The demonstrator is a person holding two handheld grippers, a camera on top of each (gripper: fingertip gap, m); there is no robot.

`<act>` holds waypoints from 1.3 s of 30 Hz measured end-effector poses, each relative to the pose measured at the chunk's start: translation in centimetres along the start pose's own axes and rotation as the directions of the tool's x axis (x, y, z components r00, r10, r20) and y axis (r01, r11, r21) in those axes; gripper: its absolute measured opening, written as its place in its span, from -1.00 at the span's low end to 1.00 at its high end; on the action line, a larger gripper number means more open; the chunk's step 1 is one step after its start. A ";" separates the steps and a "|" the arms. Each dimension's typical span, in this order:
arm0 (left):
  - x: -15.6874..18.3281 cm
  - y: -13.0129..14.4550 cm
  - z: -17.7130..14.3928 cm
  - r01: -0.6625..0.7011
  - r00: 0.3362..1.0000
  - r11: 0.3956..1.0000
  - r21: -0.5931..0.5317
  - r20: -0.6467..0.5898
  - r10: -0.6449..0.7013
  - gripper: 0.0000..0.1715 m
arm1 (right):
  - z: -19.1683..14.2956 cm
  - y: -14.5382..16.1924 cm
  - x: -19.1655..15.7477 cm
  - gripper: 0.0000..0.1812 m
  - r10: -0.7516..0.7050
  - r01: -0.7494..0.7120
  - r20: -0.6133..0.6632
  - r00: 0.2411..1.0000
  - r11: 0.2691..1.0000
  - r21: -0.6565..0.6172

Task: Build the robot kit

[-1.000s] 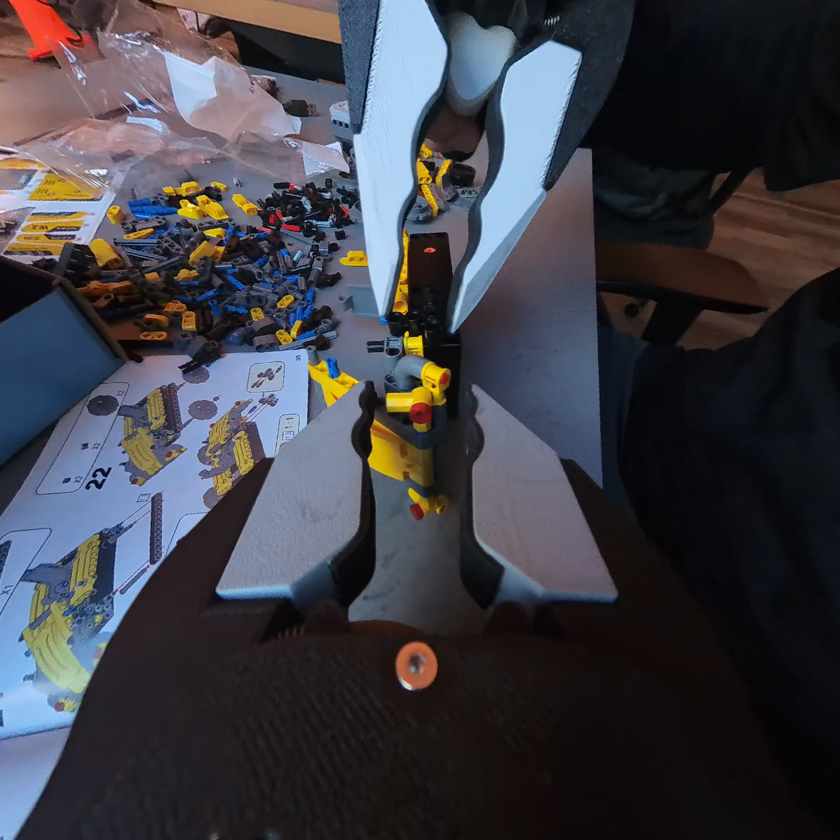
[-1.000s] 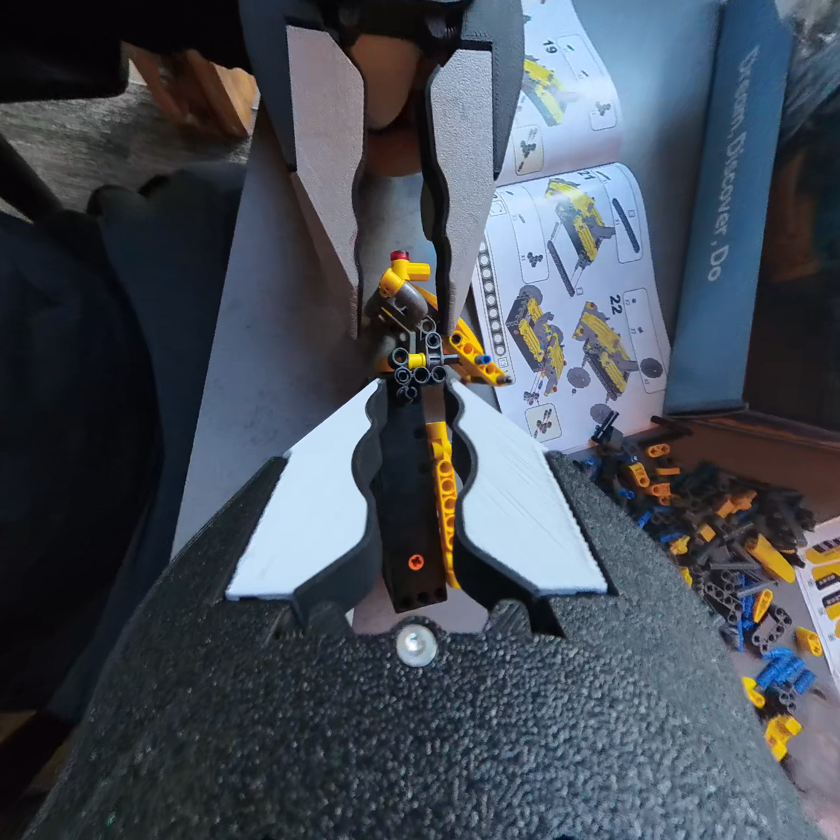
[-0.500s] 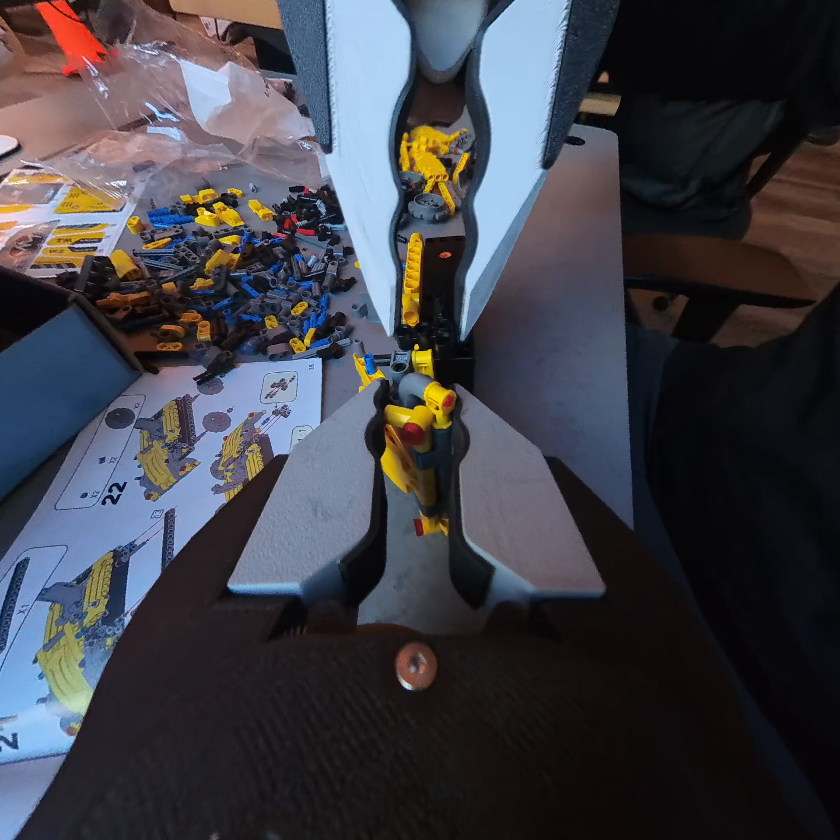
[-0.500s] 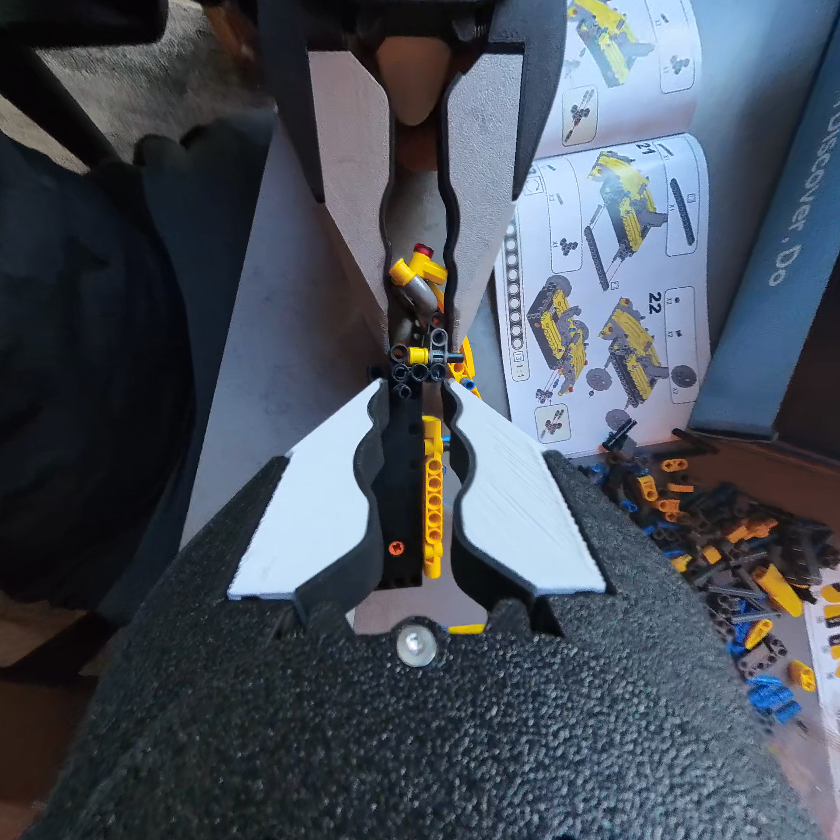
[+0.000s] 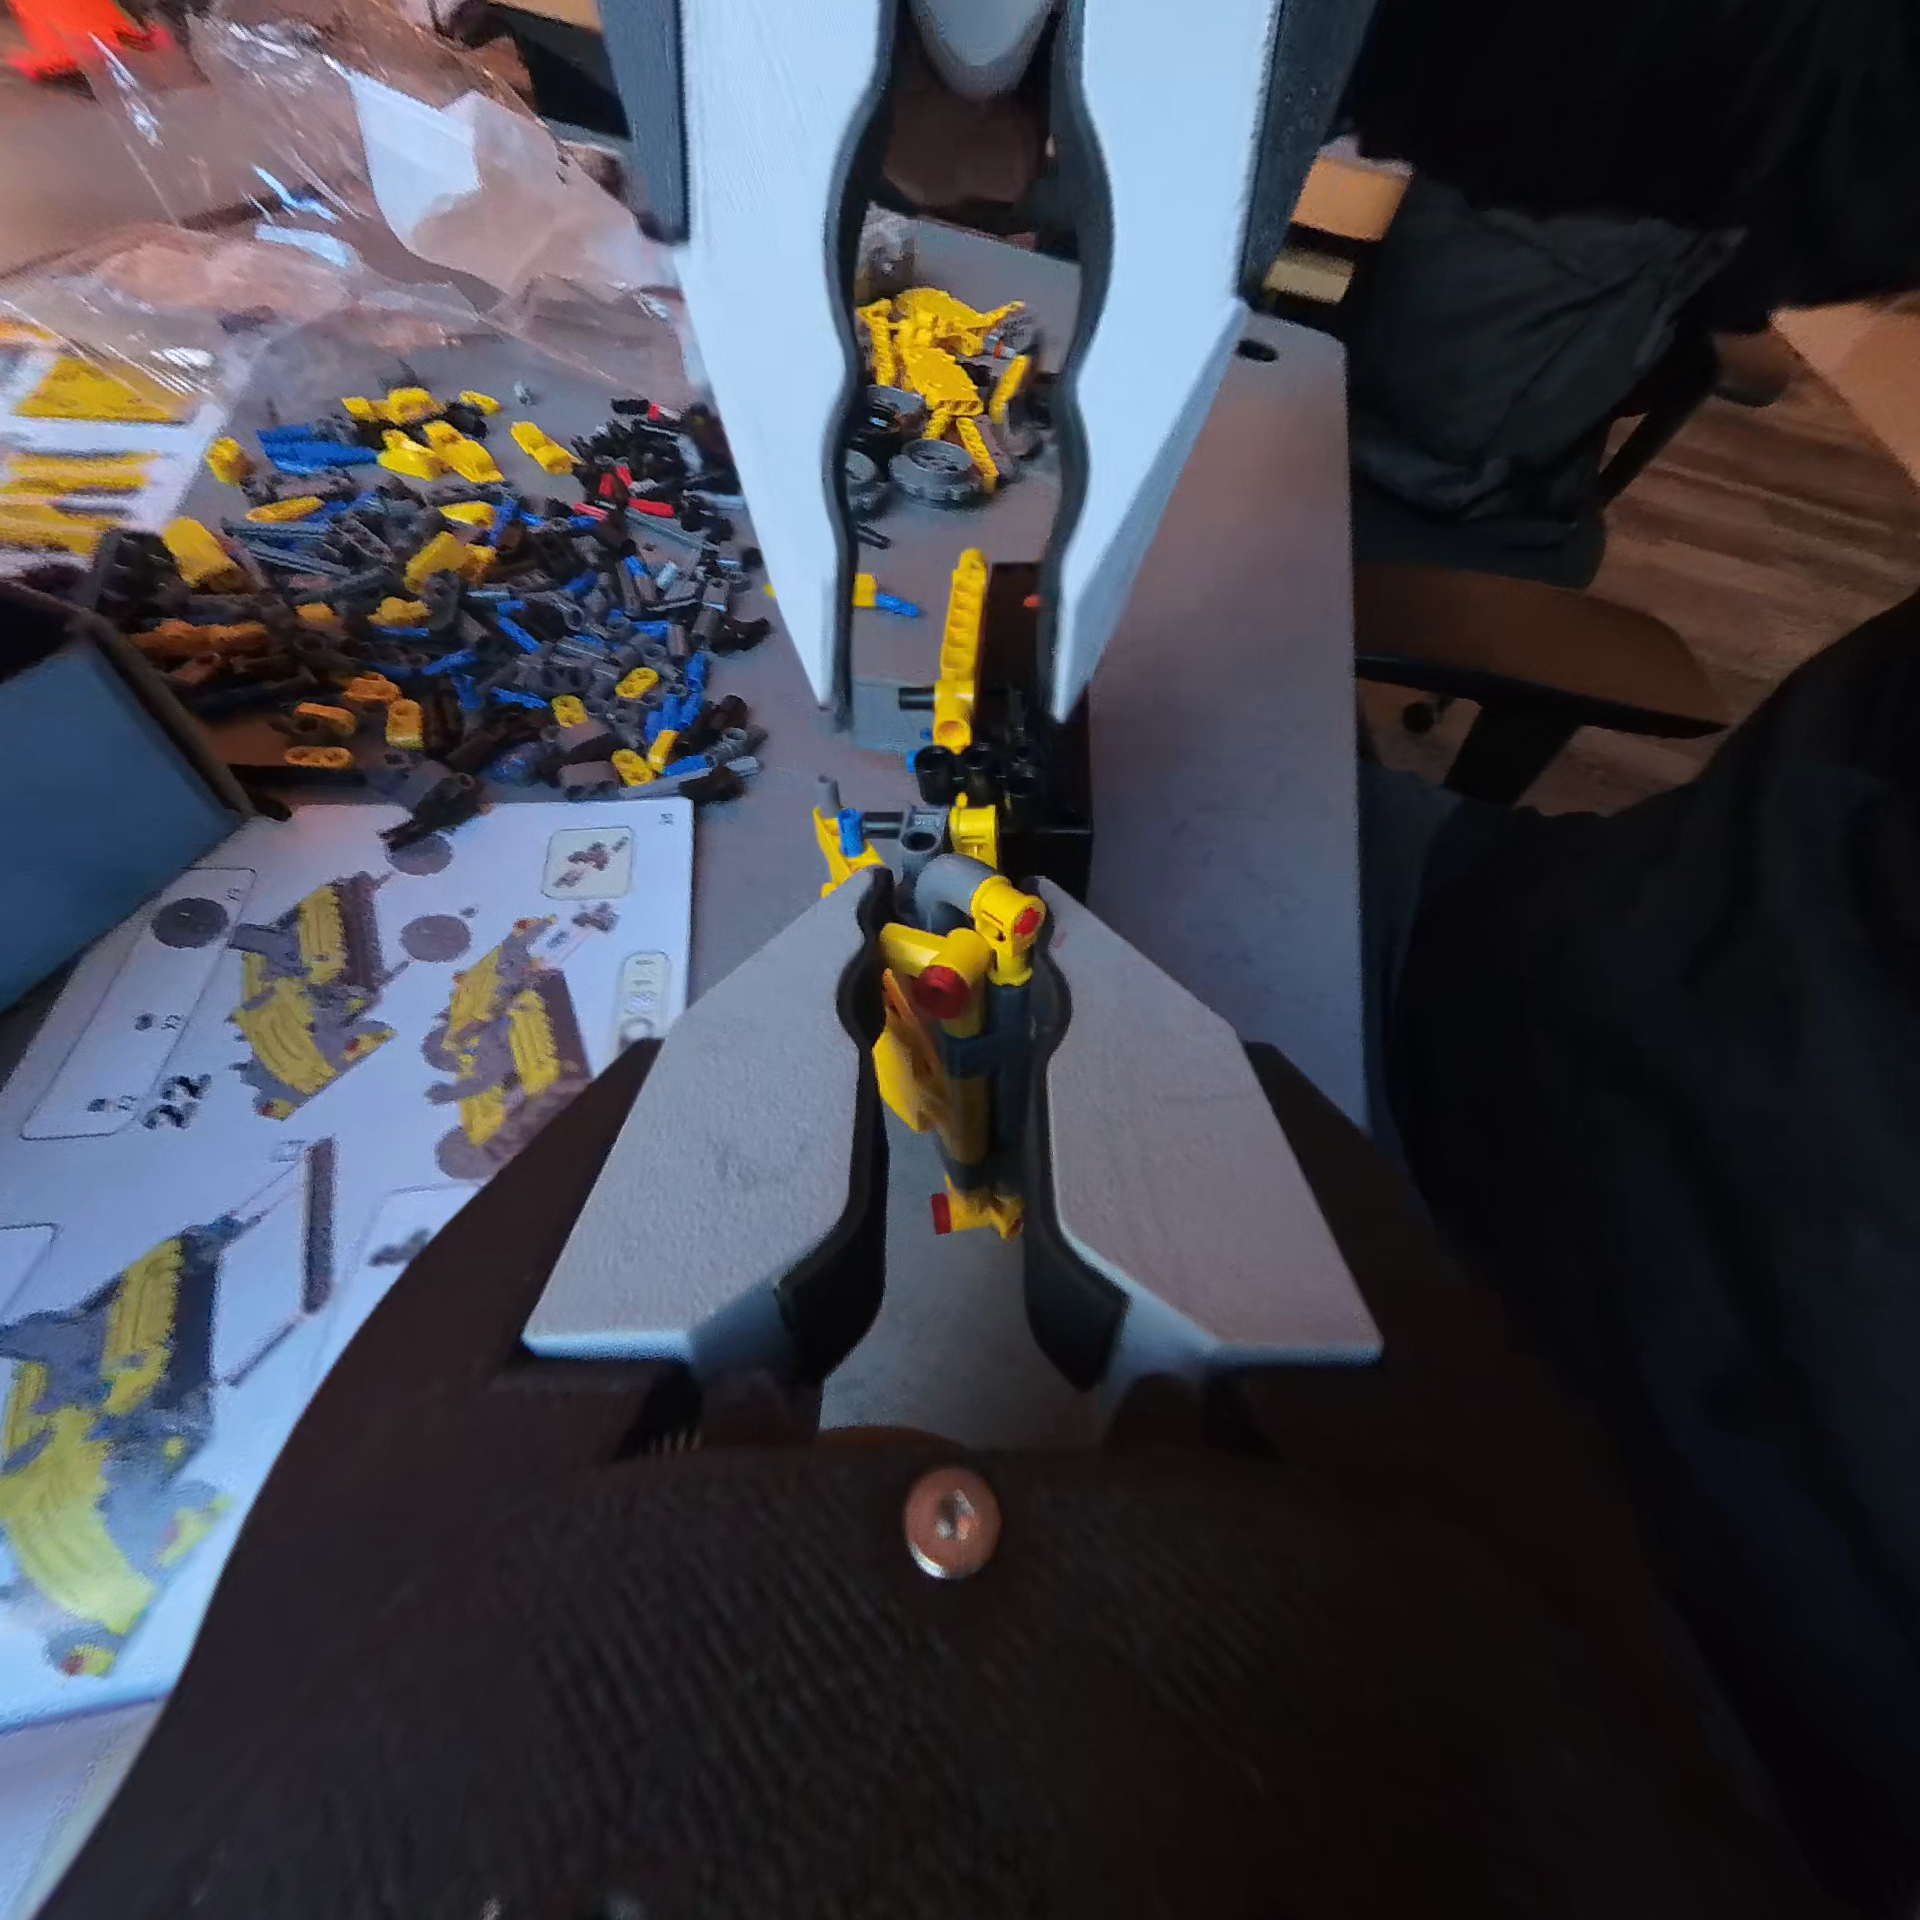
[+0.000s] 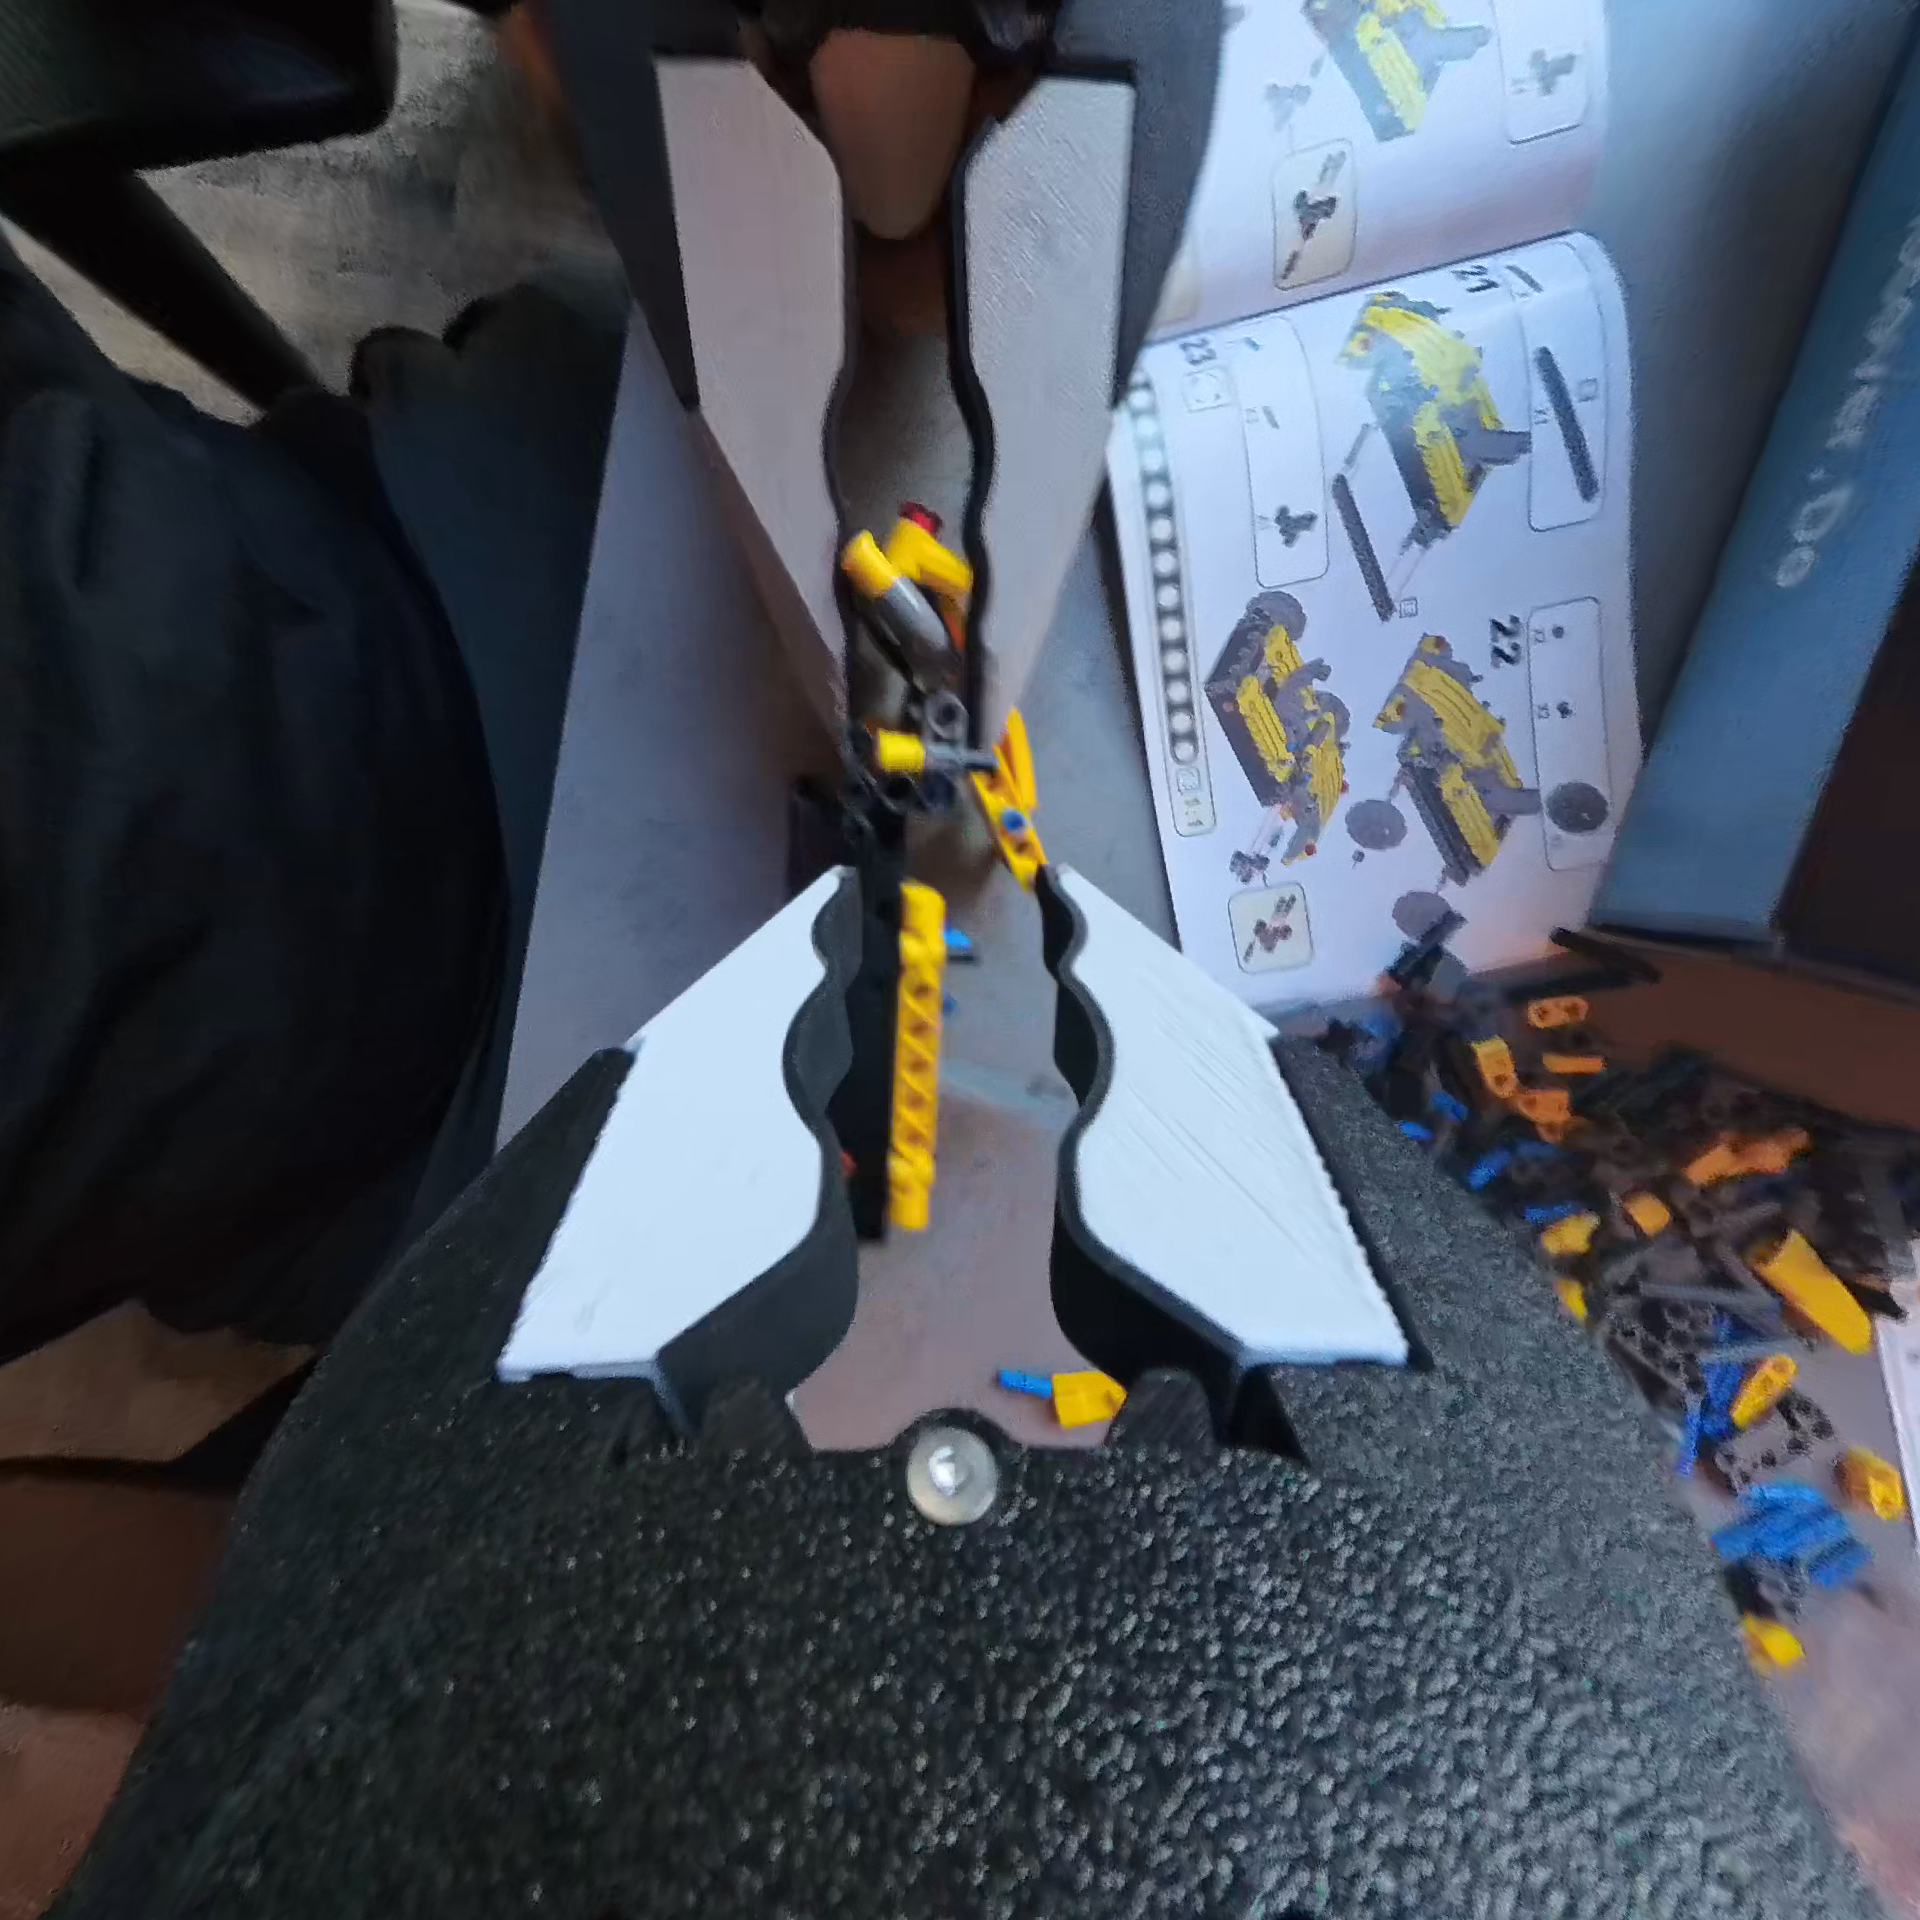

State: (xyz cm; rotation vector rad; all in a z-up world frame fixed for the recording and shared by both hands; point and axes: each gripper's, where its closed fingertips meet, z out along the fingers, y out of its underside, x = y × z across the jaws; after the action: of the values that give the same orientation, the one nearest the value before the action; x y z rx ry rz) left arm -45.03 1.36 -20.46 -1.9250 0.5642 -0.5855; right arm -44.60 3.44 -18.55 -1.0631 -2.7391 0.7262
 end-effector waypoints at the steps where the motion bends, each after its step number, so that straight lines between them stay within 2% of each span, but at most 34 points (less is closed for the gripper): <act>1: 0.5 0.1 -0.4 0.025 0.999 1.000 -0.002 -0.023 -0.025 -0.77 | -0.7 0.5 0.2 -0.62 0.007 -0.006 -0.035 0.999 1.000 0.011; 4: 1.4 0.8 -1.3 -0.020 1.000 1.000 -0.007 -0.019 0.020 -0.77 | -3.9 2.8 1.0 -0.68 0.122 -0.103 -0.136 0.983 0.985 0.138; 6: 1.9 1.0 -1.7 -0.013 1.000 1.000 0.003 -0.024 0.013 -0.77 | -5.2 6.2 1.9 -0.94 0.282 -0.233 -0.187 0.941 0.941 0.245; 8: 2.1 1.0 -1.8 -0.004 1.000 1.000 0.012 -0.030 0.005 -0.77 | -4.2 10.5 1.2 -0.99 0.395 -0.343 -0.197 0.897 0.904 0.255; 11: 2.3 0.9 -1.6 0.010 0.999 1.000 0.009 -0.030 -0.009 -0.78 | -1.9 14.9 0.2 -1.00 0.402 -0.352 -0.309 0.862 0.913 0.206; 14: 3.0 0.7 -0.7 0.020 0.999 1.000 0.000 -0.051 -0.020 -0.78 | -0.6 15.8 -0.1 -0.99 0.431 -0.381 -0.283 0.857 0.899 0.215; 17: 4.0 0.7 0.2 -0.001 0.998 1.000 -0.027 -0.060 0.000 -0.78 | -0.7 16.7 1.4 -0.99 0.418 -0.357 -0.353 0.837 0.906 0.226; 20: 4.3 0.7 0.5 0.002 0.998 1.000 -0.031 -0.057 -0.004 -0.78 | -0.3 16.9 2.1 -1.00 0.414 -0.346 -0.336 0.846 0.906 0.244; 23: 4.4 0.8 0.5 0.005 0.999 1.000 -0.018 -0.051 -0.006 -0.78 | -1.4 17.7 3.9 -1.00 0.408 -0.329 -0.449 0.795 0.912 0.245; 24: 4.4 0.8 0.5 0.007 0.999 1.000 -0.014 -0.049 -0.008 -0.79 | -1.7 17.6 4.0 -1.00 0.413 -0.327 -0.461 0.786 0.909 0.257; 26: 4.4 0.7 0.5 0.010 0.999 1.000 -0.008 -0.046 -0.010 -0.79 | -1.3 16.8 2.8 -0.99 0.410 -0.324 -0.384 0.827 0.907 0.271; 28: 4.4 0.7 0.5 0.006 0.999 1.000 -0.006 -0.045 -0.007 -0.78 | -0.8 16.9 2.1 -0.97 0.389 -0.314 -0.372 0.843 0.917 0.247; 30: 4.3 0.7 0.5 0.009 0.999 1.000 -0.002 -0.045 -0.010 -0.79 | -0.6 17.7 3.1 -0.95 0.404 -0.334 -0.425 0.810 0.914 0.232; 32: 4.2 0.6 0.6 0.018 0.999 1.000 0.001 -0.045 -0.018 -0.79 | -1.2 17.2 3.6 -1.00 0.477 -0.395 -0.408 0.779 0.878 0.272; 33: 4.1 0.5 0.7 0.026 0.999 1.000 0.003 -0.046 -0.026 -0.79 | -1.6 15.8 3.0 -0.99 0.490 -0.397 -0.367 0.791 0.867 0.301; 36: 4.0 0.5 0.9 0.031 0.998 1.000 0.003 -0.050 -0.031 -0.79 | -3.2 7.3 -1.8 -0.83 0.412 -0.320 -0.170 0.895 0.860 0.397; 38: 4.0 0.4 0.9 0.031 0.998 1.000 0.001 -0.061 -0.031 -0.79 | -3.5 2.4 -4.9 -0.76 0.310 -0.254 -0.091 0.947 0.888 0.383; 39: 3.9 0.4 1.0 0.031 0.997 1.000 -0.001 -0.069 -0.031 -0.79 | -3.2 0.8 -5.7 -0.75 0.271 -0.223 -0.093 0.958 0.910 0.350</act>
State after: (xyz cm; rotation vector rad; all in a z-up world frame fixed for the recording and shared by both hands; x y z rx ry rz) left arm -41.44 -0.53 -20.62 -1.9220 0.5787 -0.6738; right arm -38.99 1.41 -15.78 -1.3318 -2.2753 1.0640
